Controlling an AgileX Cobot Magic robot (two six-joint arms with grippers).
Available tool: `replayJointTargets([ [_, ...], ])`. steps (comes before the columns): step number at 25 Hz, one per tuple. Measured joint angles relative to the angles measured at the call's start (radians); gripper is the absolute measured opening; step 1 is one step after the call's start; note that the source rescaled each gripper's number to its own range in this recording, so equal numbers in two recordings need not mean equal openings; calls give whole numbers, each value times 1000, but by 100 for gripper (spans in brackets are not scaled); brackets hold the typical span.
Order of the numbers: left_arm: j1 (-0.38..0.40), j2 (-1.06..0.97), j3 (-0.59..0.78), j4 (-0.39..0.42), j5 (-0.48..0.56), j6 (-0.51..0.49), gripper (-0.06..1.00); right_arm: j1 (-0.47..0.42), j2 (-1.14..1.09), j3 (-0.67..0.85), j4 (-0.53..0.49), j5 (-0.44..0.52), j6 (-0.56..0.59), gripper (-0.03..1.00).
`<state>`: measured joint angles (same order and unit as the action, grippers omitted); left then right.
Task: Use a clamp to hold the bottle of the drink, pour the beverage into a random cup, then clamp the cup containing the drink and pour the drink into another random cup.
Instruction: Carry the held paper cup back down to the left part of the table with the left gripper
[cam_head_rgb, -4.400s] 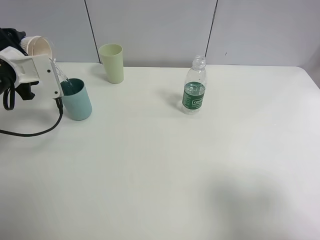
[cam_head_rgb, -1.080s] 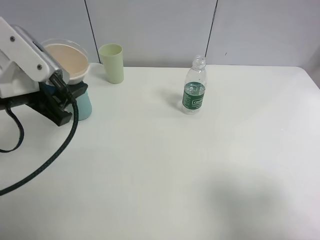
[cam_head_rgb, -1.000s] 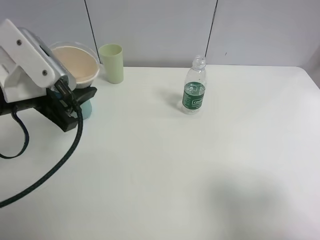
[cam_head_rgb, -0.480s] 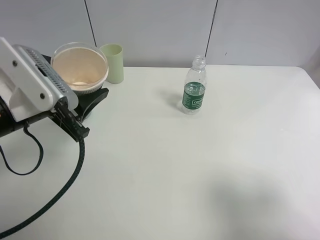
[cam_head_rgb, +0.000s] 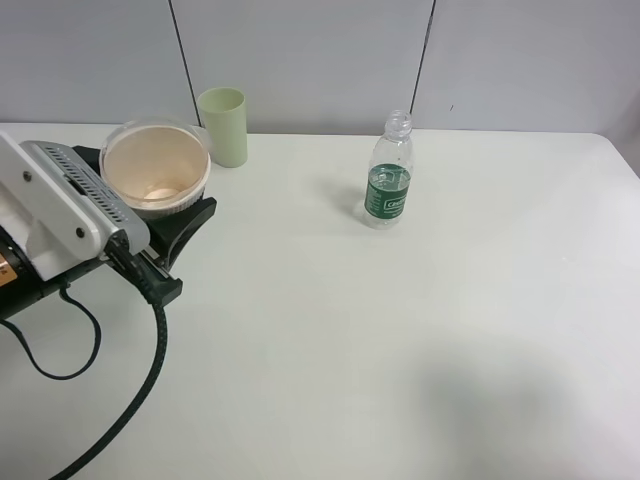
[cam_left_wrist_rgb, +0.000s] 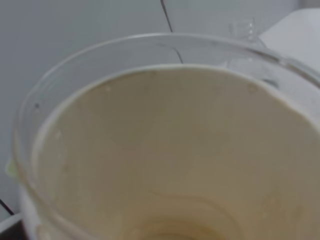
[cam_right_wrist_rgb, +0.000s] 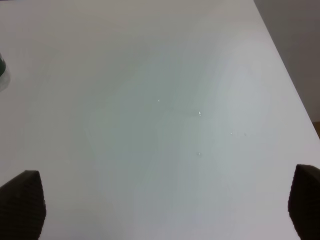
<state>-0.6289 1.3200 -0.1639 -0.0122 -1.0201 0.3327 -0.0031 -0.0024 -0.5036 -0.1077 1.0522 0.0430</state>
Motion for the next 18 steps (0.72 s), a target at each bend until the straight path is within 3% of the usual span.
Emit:
replayJointTargets([
  [9,0,177,0,50,-171,-124,0,0,0,0,0,0,0,100],
  [18,0,362,1,70,-184,-136,0,0,0,0,0,0,0,100],
])
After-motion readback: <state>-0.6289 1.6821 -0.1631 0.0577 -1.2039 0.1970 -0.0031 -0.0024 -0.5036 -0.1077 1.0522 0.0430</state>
